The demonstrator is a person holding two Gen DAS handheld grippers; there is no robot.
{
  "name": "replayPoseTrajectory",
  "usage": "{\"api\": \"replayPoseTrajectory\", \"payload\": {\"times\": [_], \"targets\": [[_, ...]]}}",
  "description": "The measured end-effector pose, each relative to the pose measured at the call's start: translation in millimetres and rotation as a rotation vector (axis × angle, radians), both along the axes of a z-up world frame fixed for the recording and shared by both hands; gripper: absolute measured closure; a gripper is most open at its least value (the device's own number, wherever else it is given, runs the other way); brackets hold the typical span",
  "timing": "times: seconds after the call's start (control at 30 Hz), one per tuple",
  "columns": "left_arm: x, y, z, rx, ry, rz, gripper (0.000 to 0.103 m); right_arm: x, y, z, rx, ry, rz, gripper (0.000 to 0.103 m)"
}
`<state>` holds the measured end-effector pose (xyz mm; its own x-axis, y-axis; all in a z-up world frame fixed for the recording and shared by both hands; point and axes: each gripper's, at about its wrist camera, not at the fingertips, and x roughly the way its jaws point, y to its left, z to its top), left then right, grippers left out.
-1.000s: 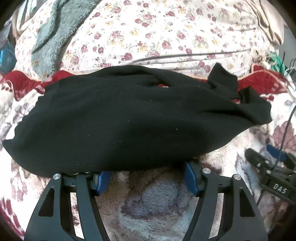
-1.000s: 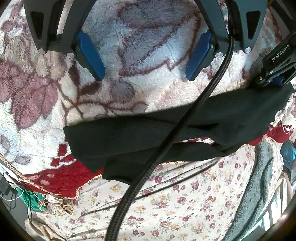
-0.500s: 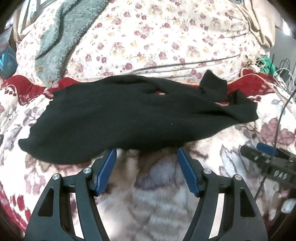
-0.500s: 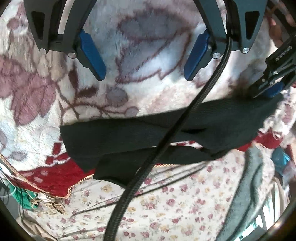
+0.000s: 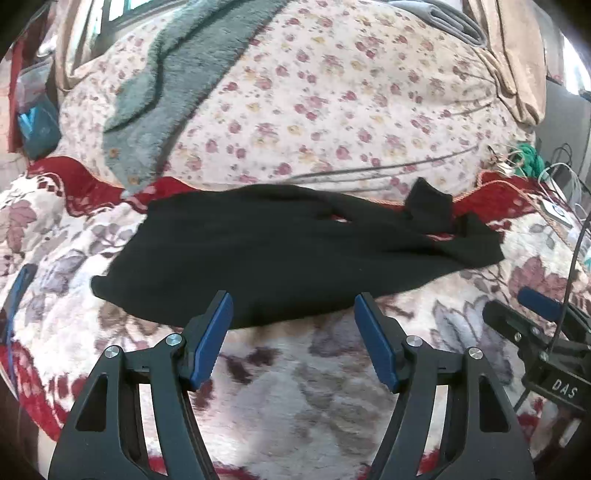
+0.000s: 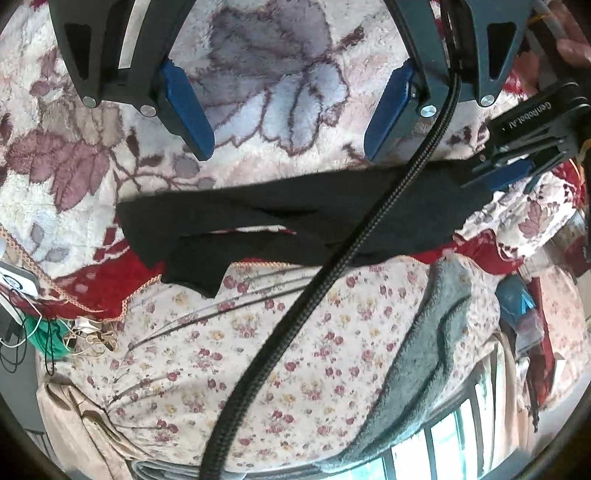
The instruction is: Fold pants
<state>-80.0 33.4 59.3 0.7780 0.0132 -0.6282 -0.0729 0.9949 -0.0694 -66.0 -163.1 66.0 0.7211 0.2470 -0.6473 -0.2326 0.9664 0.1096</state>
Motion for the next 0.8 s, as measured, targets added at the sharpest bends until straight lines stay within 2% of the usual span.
{"api": "replayPoseTrajectory", "payload": {"times": [0.03,0.27,0.8], "targets": [[-1.5,1.7,-0.6,0.004,-0.011,0.003,0.034,-1.3,1.7,-0.5,-0.003,0.002,0.008,0.021],[3.5,14.5,-5.6,0.001,0.056,0.029,0.034,0.9,8.4,-4.4,-0.005,0.019,0.029,0.021],[13.4,37.0,-13.5,-0.012,0.084,0.079,0.034,12.9,-5.1,-11.9,0.003,0.044,0.001,0.021]]}}
